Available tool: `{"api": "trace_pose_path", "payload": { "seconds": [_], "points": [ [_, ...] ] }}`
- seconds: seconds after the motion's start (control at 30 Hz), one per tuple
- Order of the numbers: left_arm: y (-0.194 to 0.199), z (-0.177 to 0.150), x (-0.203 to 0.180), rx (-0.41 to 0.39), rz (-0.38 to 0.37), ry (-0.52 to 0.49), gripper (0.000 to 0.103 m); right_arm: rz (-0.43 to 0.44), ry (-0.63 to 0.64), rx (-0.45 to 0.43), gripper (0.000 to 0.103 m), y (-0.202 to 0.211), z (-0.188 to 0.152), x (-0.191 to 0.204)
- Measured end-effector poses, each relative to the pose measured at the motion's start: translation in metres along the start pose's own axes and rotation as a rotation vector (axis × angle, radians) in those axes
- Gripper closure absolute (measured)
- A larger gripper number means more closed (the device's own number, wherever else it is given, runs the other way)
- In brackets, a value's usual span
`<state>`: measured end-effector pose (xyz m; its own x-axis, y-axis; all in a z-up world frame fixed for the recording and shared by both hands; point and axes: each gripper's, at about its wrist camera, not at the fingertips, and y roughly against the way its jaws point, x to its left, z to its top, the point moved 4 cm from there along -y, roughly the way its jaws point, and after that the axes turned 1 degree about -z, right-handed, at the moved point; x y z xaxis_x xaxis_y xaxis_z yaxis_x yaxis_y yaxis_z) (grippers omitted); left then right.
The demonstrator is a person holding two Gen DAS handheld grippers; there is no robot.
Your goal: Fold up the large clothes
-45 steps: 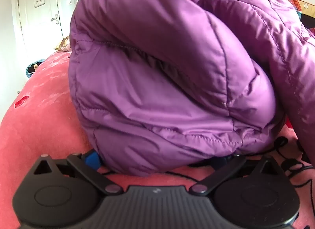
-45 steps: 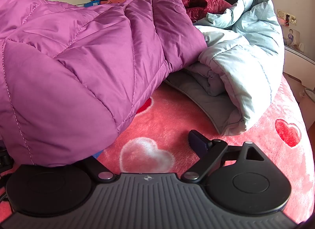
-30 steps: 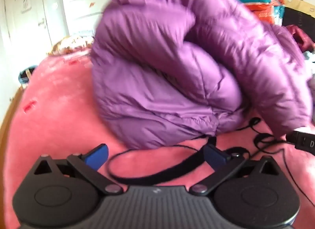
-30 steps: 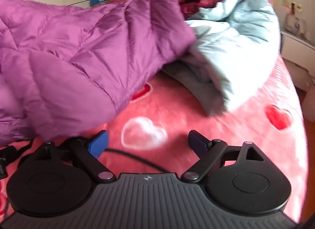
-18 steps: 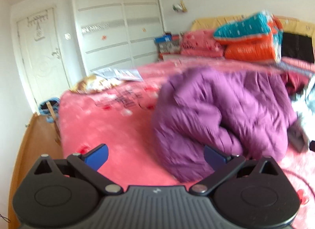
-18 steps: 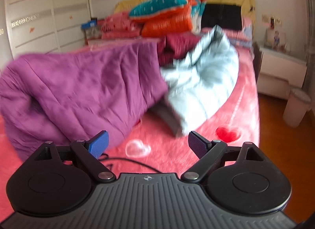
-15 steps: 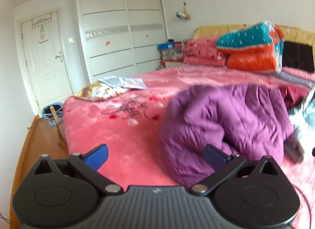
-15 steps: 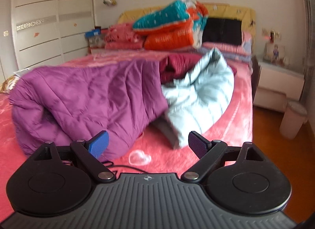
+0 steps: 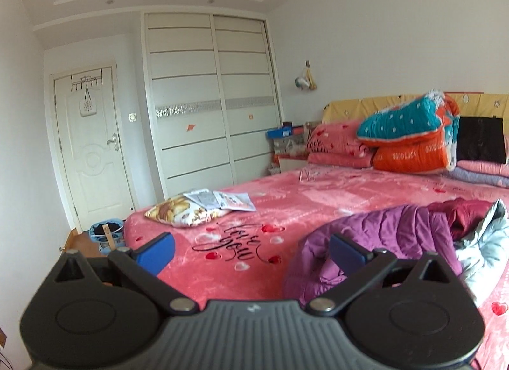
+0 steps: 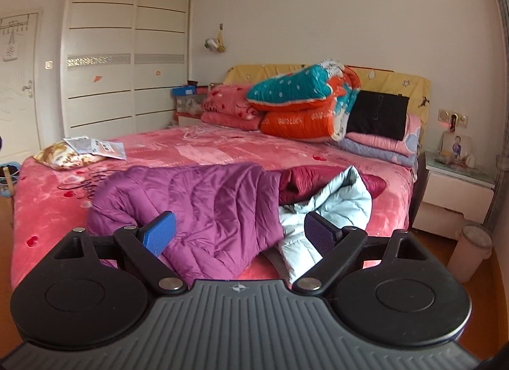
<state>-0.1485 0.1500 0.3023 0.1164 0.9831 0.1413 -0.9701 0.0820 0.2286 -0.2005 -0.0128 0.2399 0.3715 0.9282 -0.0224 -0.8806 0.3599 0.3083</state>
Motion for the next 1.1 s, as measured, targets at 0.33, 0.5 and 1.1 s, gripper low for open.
{"api": "trace_pose_path", "payload": {
  "seconds": [0.33, 0.5, 1.1],
  "points": [
    [0.033, -0.004, 0.013, -0.066, 0.014, 0.022, 0.001, 0.067, -0.032, -0.037, 0.000, 0.032, 0.017, 0.019],
    [0.048, -0.012, 0.013, -0.083, 0.016, 0.027, 0.001, 0.091, -0.021, -0.059, 0.000, 0.043, 0.023, 0.026],
    [0.061, -0.028, 0.019, -0.065, 0.039, 0.051, 0.001, 0.157, -0.008, -0.146, 0.000, 0.075, 0.037, 0.042]
  ]
}}
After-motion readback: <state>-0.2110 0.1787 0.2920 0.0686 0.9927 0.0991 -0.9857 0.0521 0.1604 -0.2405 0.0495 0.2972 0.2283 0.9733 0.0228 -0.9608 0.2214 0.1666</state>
